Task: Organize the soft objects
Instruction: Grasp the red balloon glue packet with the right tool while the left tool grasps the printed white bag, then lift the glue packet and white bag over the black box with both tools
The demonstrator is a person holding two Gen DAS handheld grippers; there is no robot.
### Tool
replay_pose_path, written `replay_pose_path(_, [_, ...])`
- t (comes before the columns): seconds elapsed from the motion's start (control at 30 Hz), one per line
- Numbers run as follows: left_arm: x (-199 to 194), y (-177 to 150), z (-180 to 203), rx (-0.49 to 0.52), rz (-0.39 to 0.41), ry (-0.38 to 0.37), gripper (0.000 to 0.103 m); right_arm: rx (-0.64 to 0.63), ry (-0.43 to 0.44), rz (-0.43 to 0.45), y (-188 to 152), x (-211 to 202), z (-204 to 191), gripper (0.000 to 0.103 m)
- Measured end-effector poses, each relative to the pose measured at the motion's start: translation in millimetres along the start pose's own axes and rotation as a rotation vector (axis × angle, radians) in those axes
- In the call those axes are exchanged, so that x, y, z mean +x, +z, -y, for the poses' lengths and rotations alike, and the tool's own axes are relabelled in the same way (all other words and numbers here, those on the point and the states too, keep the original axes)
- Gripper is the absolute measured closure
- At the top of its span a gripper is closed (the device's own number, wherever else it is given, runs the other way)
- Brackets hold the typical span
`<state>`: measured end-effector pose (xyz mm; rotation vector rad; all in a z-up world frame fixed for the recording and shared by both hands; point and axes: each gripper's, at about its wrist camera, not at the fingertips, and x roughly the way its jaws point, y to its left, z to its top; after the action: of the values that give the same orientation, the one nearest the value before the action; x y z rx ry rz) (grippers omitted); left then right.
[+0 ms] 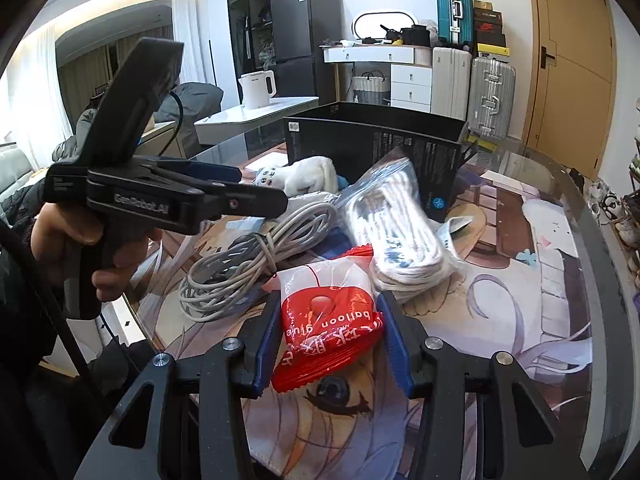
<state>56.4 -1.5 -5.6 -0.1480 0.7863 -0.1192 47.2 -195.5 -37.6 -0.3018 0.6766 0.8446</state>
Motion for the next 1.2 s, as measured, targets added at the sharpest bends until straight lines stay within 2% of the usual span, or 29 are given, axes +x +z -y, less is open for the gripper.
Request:
replay_pose_path(0.17, [8.6,2.4,-2.1,-0.024,-0.039,-0.001,0.000,0.008,-0.004,0.010,0.9,-4.7,4.2,0.056])
replay_pose_path(0.4, [13.9,-4.9,-11.7,-0.026,-0.102,0.063,0.003,0.011,-0.006,0.011,0.3,-6.6,5.6,0.056])
replay_pose_path(0.6, [17.4,-11.2,-4.7,0.062,-0.131,0.105,0.009,0.010,-0.010,0.013,0.4,-7.3,6.2,0.056])
replay_pose_path(0.8, [12.8,-14.6,3.0,0.132,-0.112,0.089,0.030,0.014,-0.017,0.022,0.7,-10.1,6.8,0.056])
replay_pose_path(0.83, [11.9,-15.0,3.8,0.138,-0.109,0.082,0.036,0.015,-0.016,0.023,0.8,-10.6,6.5,0.056])
replay_pose_path(0.87, [10.6,-14.5,5.3,0.144,-0.106,0.075,0.046,0.015,-0.017,0.024,1.1,-10.7,6.9,0.056])
replay_pose_path(0.9, [9.2,-13.8,5.7,0.151,-0.102,0.070,0.050,0.016,-0.017,0.025,1.1,-11.0,7.2,0.056])
replay_pose_path(1.03, [1.5,-14.9,3.9,0.156,-0.097,0.021,0.060,0.019,-0.016,0.031,1.5,-12.5,7.5,0.056])
replay_pose_path(1.2, [-6.8,-18.8,5.7,0.152,-0.084,-0.005,0.066,0.020,-0.014,0.043,3.1,-14.8,7.2,0.056])
